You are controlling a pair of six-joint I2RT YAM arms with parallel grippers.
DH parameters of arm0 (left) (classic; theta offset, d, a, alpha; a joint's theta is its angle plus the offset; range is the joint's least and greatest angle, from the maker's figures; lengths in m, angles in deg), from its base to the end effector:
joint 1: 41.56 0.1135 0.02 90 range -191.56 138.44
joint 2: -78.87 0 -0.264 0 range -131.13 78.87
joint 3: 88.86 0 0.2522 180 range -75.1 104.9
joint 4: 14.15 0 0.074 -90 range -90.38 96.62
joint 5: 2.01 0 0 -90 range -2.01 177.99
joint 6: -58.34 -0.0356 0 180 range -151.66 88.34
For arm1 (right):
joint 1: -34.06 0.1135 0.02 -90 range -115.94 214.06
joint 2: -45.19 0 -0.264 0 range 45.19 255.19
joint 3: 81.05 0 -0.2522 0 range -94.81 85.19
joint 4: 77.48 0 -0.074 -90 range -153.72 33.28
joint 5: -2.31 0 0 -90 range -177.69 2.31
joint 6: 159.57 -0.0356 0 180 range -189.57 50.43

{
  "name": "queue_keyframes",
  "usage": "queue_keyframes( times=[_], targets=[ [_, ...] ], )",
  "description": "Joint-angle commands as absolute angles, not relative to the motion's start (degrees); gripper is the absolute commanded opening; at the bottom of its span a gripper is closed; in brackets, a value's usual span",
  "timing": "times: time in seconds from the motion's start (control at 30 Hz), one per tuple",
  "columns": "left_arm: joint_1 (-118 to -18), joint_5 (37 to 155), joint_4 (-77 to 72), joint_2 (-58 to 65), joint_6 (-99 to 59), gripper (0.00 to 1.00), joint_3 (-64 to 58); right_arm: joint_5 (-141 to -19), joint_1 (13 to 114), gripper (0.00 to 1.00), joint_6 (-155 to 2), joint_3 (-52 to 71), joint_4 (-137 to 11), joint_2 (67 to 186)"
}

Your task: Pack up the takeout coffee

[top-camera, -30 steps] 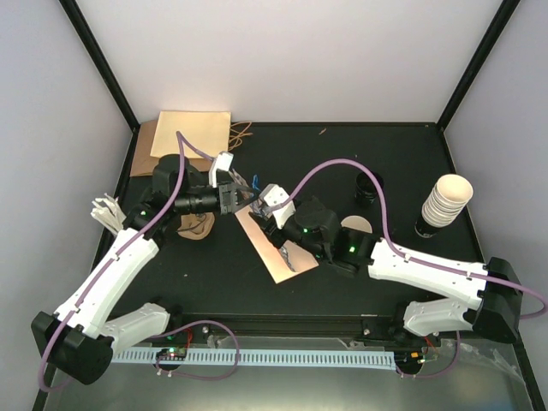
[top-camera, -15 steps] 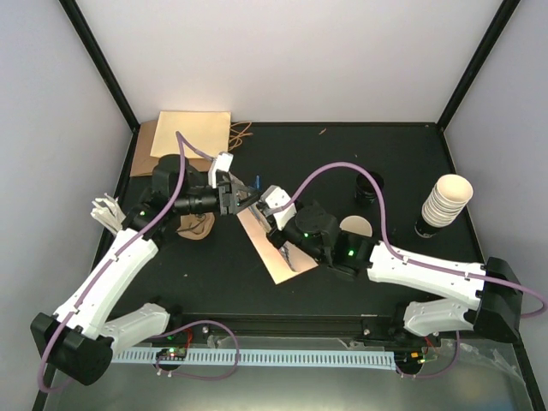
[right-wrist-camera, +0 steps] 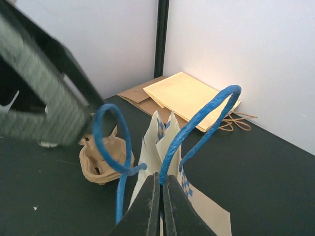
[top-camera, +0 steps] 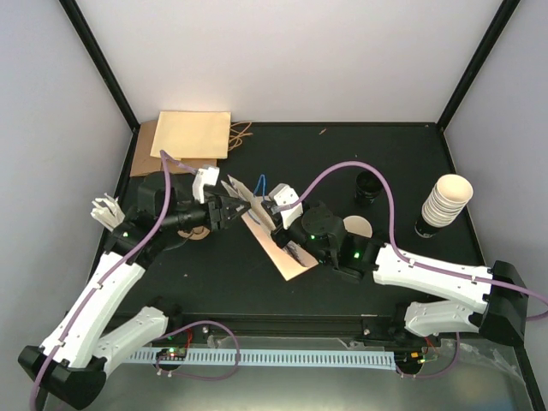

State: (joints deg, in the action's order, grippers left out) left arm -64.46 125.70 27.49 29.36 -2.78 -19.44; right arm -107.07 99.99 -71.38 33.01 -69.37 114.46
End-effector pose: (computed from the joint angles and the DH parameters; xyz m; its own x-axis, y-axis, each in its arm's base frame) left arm 0.1579 -0.0903 0.3623 -0.7001 -0.1190 -0.7040 0.5632 0.5141 -0.6470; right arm 0.1265 0.2543 0.3244 -0.1039 -0.1595 -0.9817 -0.7257 0.6871 -0.0348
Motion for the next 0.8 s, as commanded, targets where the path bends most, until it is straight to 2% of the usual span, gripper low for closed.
queue_keyframes(
  times=[0.0,0.2,0.43,0.53,0.77],
  targets=[
    [-64.5,123.7,30.6,31.2,-3.5,0.56,-22.6,-107.9,100.1,0.01,-72.5,32.6,-72.4,114.0],
    [-64.7,124.2,31.8,33.6,-1.0,0.62,-26.6,-108.6,100.0,0.01,-72.8,31.0,-71.6,115.4],
    [-64.7,122.4,30.2,35.5,3.8,0.87,-33.1,-108.2,100.1,0.01,-72.7,30.7,-71.7,116.4],
    [-64.8,123.1,25.7,35.5,9.7,0.88,-37.5,-108.2,100.1,0.01,-72.7,30.7,-71.7,116.5],
    [-64.8,117.4,24.3,35.4,19.1,0.82,-41.6,-108.0,100.1,0.01,-73.0,30.7,-71.6,116.8]
  ],
)
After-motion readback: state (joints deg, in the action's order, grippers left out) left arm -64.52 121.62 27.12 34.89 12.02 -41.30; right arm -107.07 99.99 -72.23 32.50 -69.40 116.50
